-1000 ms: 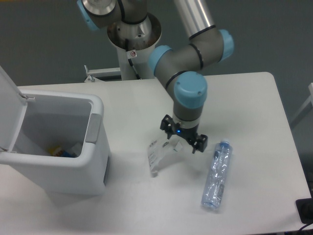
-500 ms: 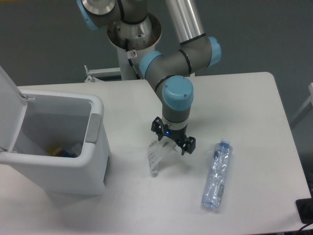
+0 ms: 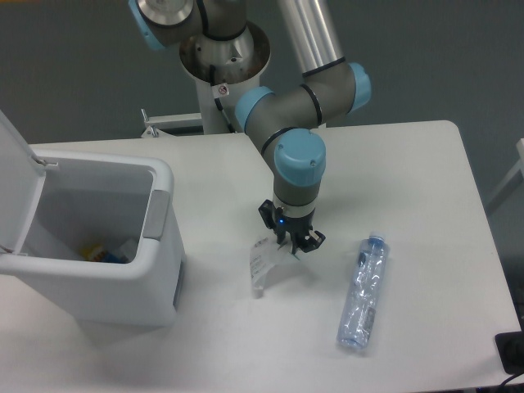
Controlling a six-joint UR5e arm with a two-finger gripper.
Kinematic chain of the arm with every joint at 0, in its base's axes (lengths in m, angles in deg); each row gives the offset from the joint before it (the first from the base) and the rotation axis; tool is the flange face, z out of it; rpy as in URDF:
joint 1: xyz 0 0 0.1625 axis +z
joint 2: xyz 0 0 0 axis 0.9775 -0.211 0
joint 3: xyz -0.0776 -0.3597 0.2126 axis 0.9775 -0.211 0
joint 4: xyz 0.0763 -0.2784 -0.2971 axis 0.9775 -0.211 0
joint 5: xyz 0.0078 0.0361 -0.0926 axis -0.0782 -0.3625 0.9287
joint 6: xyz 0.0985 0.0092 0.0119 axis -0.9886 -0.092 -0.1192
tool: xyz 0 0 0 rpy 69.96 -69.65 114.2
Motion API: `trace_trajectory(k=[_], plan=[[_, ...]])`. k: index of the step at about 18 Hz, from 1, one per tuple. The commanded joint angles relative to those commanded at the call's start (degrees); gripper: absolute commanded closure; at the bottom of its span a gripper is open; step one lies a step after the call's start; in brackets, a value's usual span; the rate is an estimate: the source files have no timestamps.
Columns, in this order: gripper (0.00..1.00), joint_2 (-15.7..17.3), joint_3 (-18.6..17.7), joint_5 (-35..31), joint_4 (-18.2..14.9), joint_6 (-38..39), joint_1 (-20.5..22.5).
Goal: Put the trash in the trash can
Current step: 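Close the gripper on the white paper, then lift the paper and carry it over the open white bin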
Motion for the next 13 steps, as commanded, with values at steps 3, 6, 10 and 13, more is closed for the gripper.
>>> trace_trajectory(k=[3,6,10,13], plan=[[1.00,0.1,2.6,0.3,-2.7,0.2,0.3],[1.00,0.0,5.8,4.2,-6.8,2.8,0.4],[1.00,-0.3,9.1,11.9,-8.4,7.8,1.1],[1.00,-0.3,11.8,13.4,-8.2,13.4,1.1]])
